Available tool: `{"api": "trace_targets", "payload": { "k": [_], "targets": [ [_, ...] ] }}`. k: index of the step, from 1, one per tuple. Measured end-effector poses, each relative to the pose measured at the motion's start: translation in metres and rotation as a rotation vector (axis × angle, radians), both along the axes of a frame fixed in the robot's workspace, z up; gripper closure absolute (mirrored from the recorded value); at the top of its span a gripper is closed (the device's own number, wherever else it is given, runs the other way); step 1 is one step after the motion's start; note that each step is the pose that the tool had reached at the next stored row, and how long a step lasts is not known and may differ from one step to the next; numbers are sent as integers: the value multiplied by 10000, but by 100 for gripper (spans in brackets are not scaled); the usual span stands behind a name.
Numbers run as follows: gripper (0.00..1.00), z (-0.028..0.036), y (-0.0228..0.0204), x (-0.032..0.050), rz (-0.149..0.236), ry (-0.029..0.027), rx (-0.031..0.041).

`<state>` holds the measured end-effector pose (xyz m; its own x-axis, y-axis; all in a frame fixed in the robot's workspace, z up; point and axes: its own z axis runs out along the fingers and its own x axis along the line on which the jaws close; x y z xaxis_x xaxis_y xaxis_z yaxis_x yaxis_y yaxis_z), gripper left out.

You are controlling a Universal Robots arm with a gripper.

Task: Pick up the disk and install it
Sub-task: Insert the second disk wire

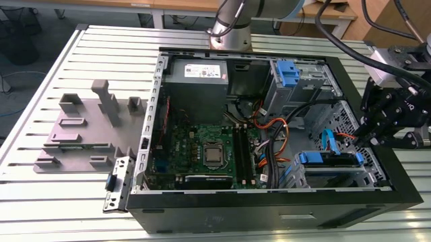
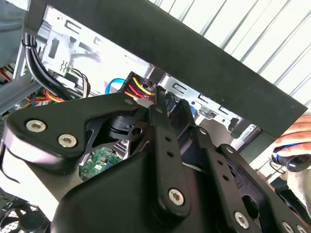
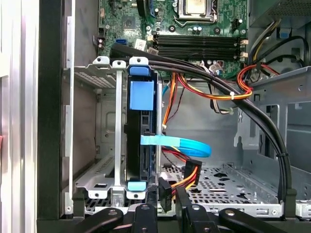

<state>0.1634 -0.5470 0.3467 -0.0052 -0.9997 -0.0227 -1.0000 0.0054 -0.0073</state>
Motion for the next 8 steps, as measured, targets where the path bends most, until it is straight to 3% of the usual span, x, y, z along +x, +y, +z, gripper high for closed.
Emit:
{"api": "trace_targets", "payload": {
  "k": [8],
  "targets": [
    [71,-2,0,3,0,0,1]
  ]
}}
